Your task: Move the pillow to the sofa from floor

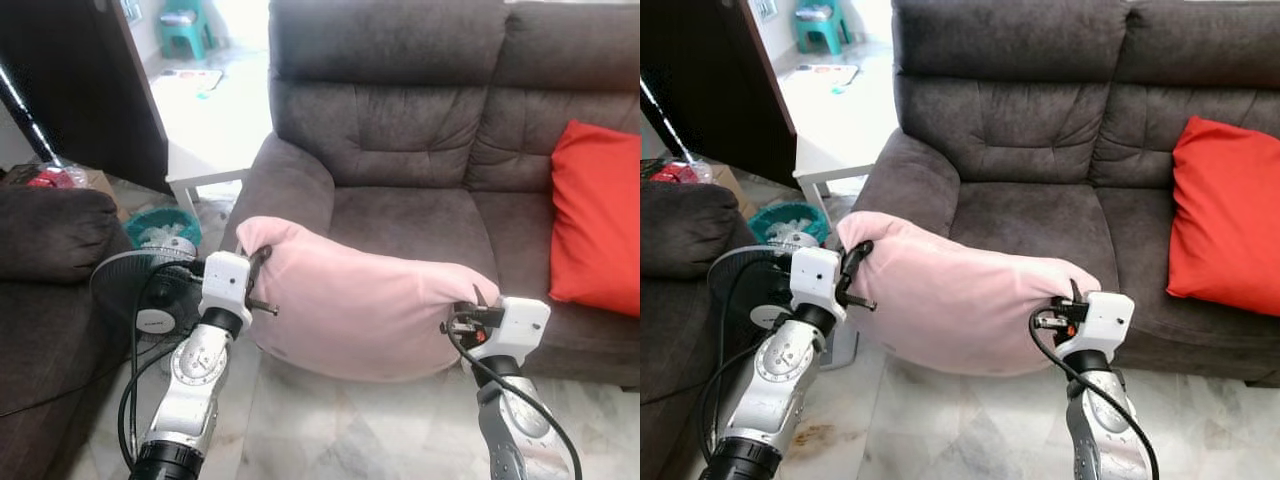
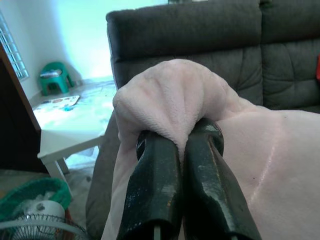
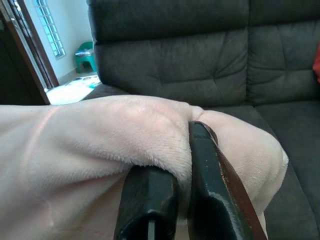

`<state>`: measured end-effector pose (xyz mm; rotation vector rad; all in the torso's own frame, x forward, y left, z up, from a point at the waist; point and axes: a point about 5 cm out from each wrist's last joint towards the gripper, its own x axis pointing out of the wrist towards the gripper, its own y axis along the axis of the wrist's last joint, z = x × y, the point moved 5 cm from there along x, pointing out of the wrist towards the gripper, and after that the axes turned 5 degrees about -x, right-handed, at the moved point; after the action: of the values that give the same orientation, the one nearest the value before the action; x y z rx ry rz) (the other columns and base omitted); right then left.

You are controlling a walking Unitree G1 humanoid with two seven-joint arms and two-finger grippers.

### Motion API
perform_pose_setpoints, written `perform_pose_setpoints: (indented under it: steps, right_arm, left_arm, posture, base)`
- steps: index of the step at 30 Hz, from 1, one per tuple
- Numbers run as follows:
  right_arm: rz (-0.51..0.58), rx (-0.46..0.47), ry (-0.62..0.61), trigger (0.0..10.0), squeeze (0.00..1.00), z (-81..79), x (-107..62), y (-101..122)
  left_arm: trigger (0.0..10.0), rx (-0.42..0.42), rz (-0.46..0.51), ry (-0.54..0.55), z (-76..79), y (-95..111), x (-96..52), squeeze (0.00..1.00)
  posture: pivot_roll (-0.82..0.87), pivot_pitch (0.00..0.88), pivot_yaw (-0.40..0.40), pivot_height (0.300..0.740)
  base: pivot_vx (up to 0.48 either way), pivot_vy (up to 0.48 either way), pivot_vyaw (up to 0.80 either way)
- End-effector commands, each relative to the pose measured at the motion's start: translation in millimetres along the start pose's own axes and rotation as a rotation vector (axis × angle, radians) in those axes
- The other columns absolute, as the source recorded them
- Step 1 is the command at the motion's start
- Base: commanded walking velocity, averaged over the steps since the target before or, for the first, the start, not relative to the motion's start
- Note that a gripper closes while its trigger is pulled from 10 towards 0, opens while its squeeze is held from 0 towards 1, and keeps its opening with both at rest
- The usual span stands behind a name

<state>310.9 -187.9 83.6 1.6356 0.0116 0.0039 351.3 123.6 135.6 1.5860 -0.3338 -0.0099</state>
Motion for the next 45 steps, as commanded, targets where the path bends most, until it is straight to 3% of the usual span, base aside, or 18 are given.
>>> perform_pose_setpoints:
  steps: [1, 14, 24, 40, 45]
  right_arm:
    - [0.11, -0.006, -0.001, 10.0, 0.0, 0.3, 7.0, 28]
    - [0.154, 0.014, 0.004, 10.0, 0.0, -4.8, 10.5, 42]
    - [0.161, 0.023, 0.008, 10.0, 0.0, -7.7, 11.1, 44]
    - [0.179, -0.002, 0.035, 10.0, 0.0, -13.1, 12.5, 49]
    - [0.182, -0.02, 0.05, 10.0, 0.0, -14.6, 12.4, 50]
  left_arm:
    - [10.0, 0.023, 0.056, 0.009, -5.0, 17, 5.2, 0.0]
    - [10.0, 0.053, 0.112, 0.003, -7.3, 34, 9.2, 0.0]
    - [10.0, 0.06, 0.151, -0.007, -7.1, 48, 13.7, 0.0]
    - [10.0, 0.059, 0.17, -0.007, -7.3, 57, 15.4, 0.0]
    - [10.0, 0.059, 0.176, -0.008, -6.9, 59, 15.7, 0.0]
  posture:
    - [0.03, 0.008, -0.014, 0.74]
    - [0.04, 0.019, -0.008, 0.74]
    - [0.04, 0.023, -0.005, 0.74]
    - [0.04, 0.027, -0.01, 0.74]
    - [0.05, 0.025, -0.012, 0.74]
  base:
    - [0.319, 0.0, 0.0]
    - [0.34, 0.0, 0.0]
    - [0.345, 0.0, -0.76]
    - [0.343, 0.0, 0.0]
    - [0.341, 0.0, 0.8]
